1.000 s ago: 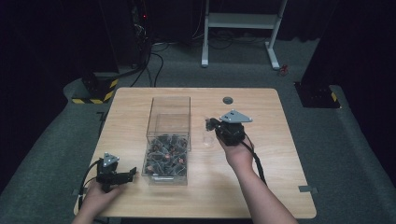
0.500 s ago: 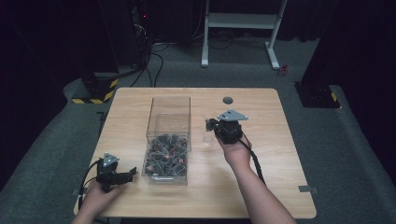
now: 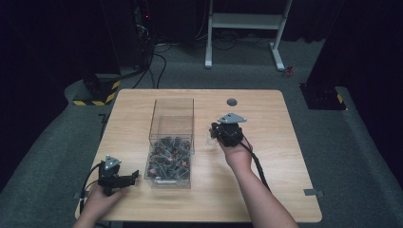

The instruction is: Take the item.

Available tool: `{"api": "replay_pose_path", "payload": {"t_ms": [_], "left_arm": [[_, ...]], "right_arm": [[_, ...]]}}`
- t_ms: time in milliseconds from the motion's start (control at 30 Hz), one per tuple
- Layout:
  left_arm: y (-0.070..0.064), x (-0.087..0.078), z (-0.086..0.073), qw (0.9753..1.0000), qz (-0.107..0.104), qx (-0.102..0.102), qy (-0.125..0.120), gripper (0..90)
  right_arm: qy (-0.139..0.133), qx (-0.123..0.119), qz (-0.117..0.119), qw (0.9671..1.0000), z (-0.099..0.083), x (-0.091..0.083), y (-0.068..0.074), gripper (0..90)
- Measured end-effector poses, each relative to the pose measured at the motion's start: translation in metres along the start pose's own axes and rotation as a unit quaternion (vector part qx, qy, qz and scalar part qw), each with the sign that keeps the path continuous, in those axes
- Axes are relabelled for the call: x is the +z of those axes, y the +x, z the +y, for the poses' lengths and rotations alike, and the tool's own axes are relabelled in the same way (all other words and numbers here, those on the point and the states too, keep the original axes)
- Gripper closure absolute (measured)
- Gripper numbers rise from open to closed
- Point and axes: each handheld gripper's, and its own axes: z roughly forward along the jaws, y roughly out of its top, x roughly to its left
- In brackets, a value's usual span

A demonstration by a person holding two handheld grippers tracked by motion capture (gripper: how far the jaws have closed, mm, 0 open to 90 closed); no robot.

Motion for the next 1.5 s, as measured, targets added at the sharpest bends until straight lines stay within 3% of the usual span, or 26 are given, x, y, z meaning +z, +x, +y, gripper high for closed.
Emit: {"api": "replay_pose_path", "payload": {"t_ms": [300, 500, 900, 1033, 1500], "left_arm": [[0.000, 0.000, 0.000, 1.0000, 0.000, 0.000, 0.000, 6.2], [0.000, 0.000, 0.000, 1.0000, 0.000, 0.000, 0.000, 6.2], [0.000, 0.000, 0.000, 1.0000, 0.000, 0.000, 0.000, 6.2], [0.000, 0.000, 0.000, 1.0000, 0.000, 0.000, 0.001, 6.2], [0.000, 0.000, 0.000, 1.0000, 0.003, 0.006, 0.001, 6.2]], "right_arm": [[0.009, -0.002, 0.002, 0.9999, -0.002, 0.008, 0.001, 89.0], [0.005, -0.003, 0.003, 1.0000, -0.002, 0.007, 0.001, 83.9], [-0.006, 0.001, 0.009, 0.9999, 0.000, 0.000, 0.005, 66.3], [-0.012, 0.000, 0.011, 0.9999, -0.001, -0.005, 0.006, 55.7], [-0.012, 0.023, 0.015, 0.9996, -0.010, -0.013, 0.005, 32.2]]}}
